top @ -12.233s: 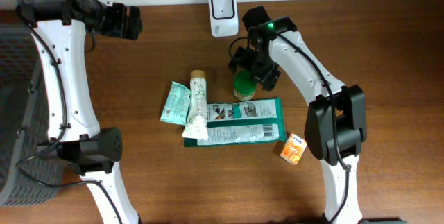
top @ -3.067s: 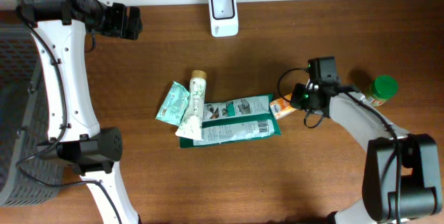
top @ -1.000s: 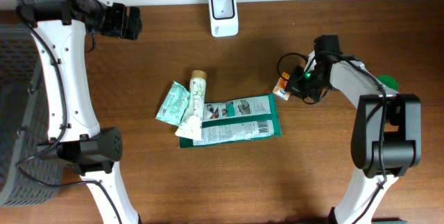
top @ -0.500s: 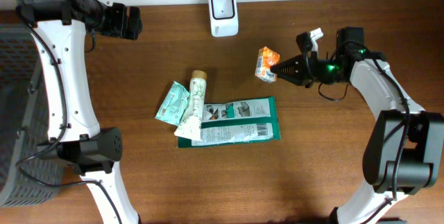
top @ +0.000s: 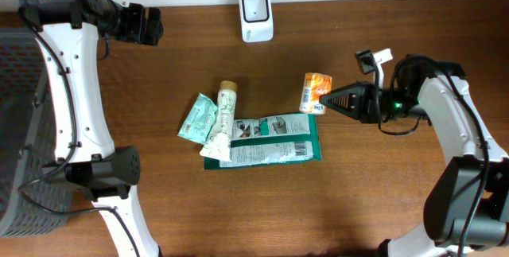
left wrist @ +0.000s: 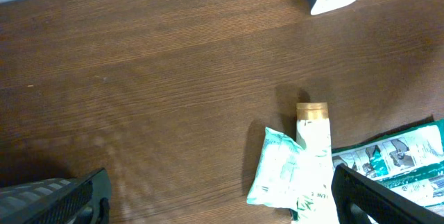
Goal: Scan the item barcode
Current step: 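Lift the orange pack with the right gripper and present it to the scanner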
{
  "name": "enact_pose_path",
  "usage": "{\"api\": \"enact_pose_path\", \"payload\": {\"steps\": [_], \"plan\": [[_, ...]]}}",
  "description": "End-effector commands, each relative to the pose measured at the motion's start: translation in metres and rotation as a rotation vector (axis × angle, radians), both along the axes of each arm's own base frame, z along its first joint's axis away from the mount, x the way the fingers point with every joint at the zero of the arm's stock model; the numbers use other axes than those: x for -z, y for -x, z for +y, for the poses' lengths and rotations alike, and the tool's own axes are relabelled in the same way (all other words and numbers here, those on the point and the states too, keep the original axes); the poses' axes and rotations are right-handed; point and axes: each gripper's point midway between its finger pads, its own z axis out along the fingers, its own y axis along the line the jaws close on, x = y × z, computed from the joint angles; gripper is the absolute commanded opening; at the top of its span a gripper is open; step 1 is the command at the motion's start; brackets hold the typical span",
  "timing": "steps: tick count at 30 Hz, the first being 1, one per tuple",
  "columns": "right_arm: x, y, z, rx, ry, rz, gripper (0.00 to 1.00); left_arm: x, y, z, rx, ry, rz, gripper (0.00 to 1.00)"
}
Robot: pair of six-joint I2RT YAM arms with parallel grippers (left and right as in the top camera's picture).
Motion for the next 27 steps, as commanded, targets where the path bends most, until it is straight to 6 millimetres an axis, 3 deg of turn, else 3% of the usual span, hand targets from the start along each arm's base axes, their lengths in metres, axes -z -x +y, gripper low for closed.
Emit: {"api": "enact_pose_path", "payload": {"steps": [1,6,8,10,12,15,16,18,21,23,27], "plan": [[-0.002,-0.001,0.002,-0.001,-0.019,-0.007,0.04,-0.006,0.000,0.001,0.012,-0.002,-0.019,0.99],[0.008,-0.006,0.001,-0.003,0.021,0.093,0.04,-0.006,0.000,0.001,0.012,-0.002,-0.019,0.99],[0.032,-0.016,-0.002,0.018,0.146,0.208,0.04,-0.006,0.000,0.001,0.012,-0.002,-0.019,0.99],[0.078,-0.040,-0.012,0.160,0.417,0.412,0.04,-0.006,0.000,0.001,0.012,-0.002,-0.019,0.99],[0.084,-0.059,-0.006,0.255,0.581,0.433,0.04,-0.006,0.000,0.001,0.012,-0.002,-0.019,0.99],[0.062,-0.082,0.003,0.382,0.792,0.357,0.04,-0.006,0.000,0.001,0.012,-0.002,-0.019,0.99],[0.040,-0.093,0.011,0.415,0.869,0.285,0.04,-0.006,0.000,0.001,0.012,-0.002,-0.019,0.99],[0.014,-0.110,0.021,0.455,0.939,0.208,0.04,-0.006,0.000,0.001,0.012,-0.002,-0.019,0.99],[-0.017,-0.156,0.037,0.550,1.030,0.027,0.04,-0.006,0.000,0.001,0.012,-0.002,-0.019,0.99],[-0.021,-0.207,0.046,0.680,1.137,-0.168,0.04,-0.006,0.000,0.001,0.012,-0.002,-0.019,0.99],[0.003,-0.269,0.065,0.804,1.360,-0.486,0.04,-0.006,0.000,0.001,0.012,-0.002,-0.019,0.99]]}}
